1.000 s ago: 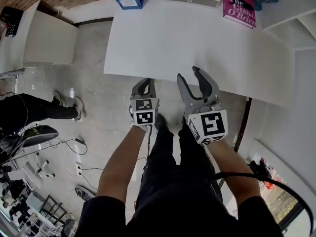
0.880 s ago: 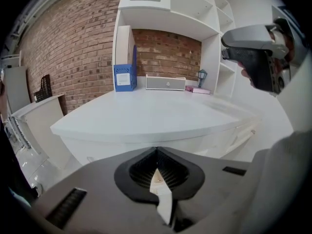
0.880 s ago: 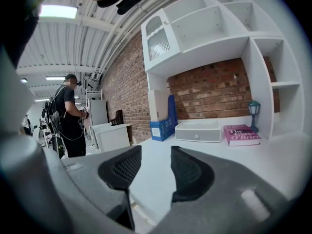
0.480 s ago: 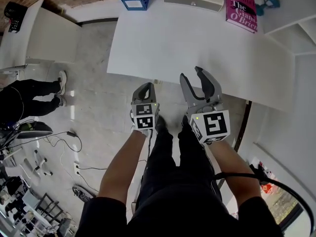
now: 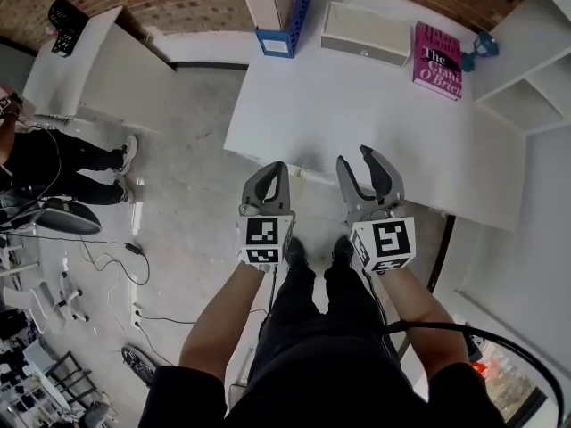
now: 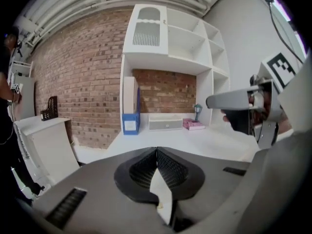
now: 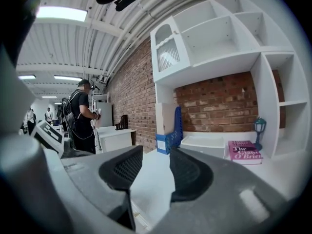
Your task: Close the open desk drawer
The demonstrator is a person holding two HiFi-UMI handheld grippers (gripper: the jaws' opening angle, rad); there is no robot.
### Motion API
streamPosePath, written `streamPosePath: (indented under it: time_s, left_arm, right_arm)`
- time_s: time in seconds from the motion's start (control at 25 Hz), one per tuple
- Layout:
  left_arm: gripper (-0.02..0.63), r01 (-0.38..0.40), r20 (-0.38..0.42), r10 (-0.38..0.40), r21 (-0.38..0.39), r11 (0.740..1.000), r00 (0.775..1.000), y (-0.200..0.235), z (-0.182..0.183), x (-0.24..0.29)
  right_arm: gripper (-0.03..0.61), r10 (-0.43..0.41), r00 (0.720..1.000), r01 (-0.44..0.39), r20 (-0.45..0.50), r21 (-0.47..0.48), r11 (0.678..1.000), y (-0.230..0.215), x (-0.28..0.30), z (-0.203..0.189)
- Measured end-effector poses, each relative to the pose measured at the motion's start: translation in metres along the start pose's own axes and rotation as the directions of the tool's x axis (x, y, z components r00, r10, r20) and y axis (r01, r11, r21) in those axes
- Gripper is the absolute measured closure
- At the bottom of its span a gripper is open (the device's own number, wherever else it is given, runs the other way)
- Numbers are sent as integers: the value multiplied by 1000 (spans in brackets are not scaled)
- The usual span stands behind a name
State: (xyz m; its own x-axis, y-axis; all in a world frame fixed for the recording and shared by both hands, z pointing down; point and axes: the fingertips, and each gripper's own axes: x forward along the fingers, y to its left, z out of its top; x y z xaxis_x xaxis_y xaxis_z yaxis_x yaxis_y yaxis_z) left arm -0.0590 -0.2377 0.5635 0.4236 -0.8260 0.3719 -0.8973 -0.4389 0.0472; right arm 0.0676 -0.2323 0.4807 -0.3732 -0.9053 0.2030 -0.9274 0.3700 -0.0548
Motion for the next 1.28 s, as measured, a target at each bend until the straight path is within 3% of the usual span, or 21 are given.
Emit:
streamPosePath:
  time_s: [0.36,0.56,0.8,1.08,1.28]
  left_arm:
    - [614,-21,166,31,-62,998,986,-6,99,-60]
    - [614,-45,289,47,-13,999,956,-6,152,-90]
    - [614,-28,377,32,-15,999,926,-15,207,-125]
    - [614,-47,427,37,12,999,904,-28,235,-139]
    - [614,-81,429,55,41,996,902,-27,237,-144]
  right_arm:
    - [450,-8,996,9,84,-16,1000,6,-23,60]
    - [548,11,989,-5,149,-44,999,12,-38,100]
    - [574,22,975,-2,220,-90,996,26,-59,153]
    - [574,50,963,-16,265,-130,991,24,-72,181]
    - [574,65,960,-21,274,-161,987,26,-76,185]
